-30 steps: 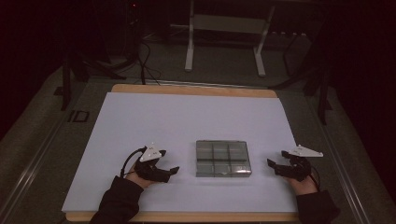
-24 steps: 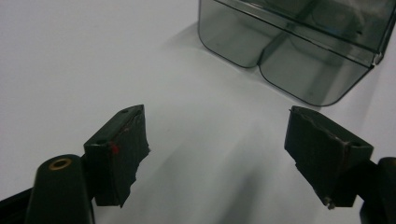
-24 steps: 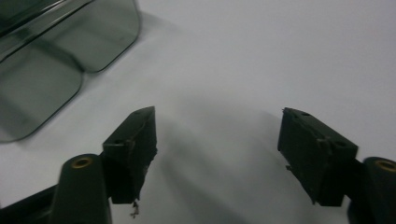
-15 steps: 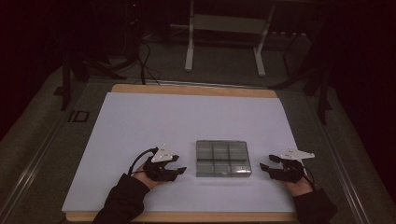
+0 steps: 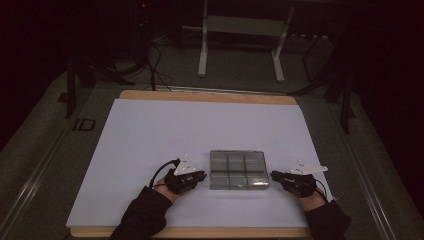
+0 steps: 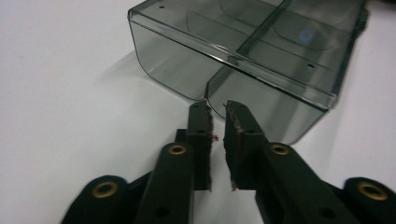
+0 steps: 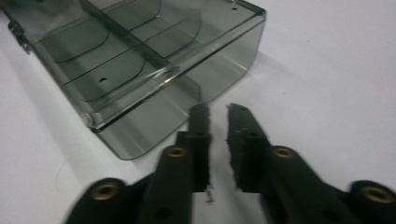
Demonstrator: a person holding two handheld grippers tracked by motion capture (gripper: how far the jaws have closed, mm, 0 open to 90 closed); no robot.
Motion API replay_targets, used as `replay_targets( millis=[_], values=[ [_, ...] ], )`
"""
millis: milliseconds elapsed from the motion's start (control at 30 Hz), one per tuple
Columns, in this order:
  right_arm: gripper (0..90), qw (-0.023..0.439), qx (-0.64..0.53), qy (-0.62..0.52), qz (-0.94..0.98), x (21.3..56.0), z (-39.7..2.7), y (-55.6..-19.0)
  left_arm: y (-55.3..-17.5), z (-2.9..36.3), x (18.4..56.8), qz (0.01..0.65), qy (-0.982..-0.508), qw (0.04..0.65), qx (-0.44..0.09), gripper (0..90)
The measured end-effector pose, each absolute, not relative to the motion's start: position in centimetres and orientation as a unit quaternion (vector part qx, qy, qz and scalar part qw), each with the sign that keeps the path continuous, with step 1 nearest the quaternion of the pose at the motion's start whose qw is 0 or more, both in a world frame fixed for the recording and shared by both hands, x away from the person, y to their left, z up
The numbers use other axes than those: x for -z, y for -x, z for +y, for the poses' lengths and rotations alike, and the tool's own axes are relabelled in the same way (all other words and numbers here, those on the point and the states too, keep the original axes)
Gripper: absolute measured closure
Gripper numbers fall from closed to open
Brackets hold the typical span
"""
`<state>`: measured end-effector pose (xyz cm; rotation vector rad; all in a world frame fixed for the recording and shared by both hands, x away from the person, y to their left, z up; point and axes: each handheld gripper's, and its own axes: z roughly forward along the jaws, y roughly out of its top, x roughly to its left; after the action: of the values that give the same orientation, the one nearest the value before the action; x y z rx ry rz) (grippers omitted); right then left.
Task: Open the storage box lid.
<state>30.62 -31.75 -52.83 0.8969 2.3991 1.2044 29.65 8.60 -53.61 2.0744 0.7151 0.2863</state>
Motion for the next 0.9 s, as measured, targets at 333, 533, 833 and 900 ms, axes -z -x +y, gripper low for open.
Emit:
replay_targets(
  millis=[333,533,833,900],
  values=[
    [89.9,0.164,-0.411,-0.272,0.854,53.3,-30.5,-30.2,-29.4,7.6,53.7,0.273,-0.843,0.447,-0.124,90.0],
    [90.0,0.166,-0.417,-0.272,0.852,53.2,-30.5,-30.1,-29.2,7.6,53.7,0.265,-0.841,0.454,-0.128,90.0],
    [90.0,0.166,-0.426,-0.273,0.847,52.6,-30.6,-30.0,-29.0,7.7,53.1,0.259,-0.834,0.468,-0.136,90.0],
    [90.0,0.165,-0.428,-0.273,0.846,52.5,-30.6,-30.0,-28.9,7.7,53.1,0.259,-0.834,0.468,-0.136,90.0]
  ],
)
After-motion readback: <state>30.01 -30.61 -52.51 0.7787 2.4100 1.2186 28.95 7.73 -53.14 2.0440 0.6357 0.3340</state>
